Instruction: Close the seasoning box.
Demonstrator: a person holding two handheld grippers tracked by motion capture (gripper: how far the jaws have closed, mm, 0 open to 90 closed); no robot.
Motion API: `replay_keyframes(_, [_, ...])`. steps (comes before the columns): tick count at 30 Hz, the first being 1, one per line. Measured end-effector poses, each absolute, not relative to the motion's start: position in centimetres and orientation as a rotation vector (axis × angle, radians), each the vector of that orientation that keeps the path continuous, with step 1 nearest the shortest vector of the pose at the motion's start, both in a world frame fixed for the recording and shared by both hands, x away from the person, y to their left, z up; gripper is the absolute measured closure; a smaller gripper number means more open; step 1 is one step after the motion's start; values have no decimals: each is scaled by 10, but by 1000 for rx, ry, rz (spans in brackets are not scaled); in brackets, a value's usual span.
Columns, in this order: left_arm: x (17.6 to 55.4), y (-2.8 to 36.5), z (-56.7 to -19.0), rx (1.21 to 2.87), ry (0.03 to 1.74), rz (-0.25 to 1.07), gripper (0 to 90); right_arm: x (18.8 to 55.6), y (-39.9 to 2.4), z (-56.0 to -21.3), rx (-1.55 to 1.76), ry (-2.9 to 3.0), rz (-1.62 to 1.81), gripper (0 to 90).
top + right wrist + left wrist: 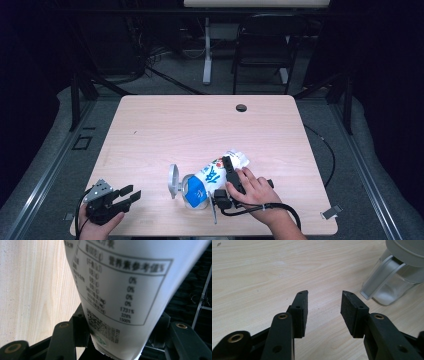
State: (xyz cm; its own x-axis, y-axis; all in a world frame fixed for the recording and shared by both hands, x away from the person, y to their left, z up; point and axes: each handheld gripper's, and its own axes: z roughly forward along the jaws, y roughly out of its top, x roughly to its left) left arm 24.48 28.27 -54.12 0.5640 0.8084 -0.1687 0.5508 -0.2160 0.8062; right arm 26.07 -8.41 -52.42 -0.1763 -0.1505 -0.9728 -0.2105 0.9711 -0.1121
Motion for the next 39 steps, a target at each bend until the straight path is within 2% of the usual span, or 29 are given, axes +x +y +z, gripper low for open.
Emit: replay_keyframes(39, [245, 283, -541, 1902, 1098, 363, 580, 262, -83, -522, -304, 1738, 13, 473])
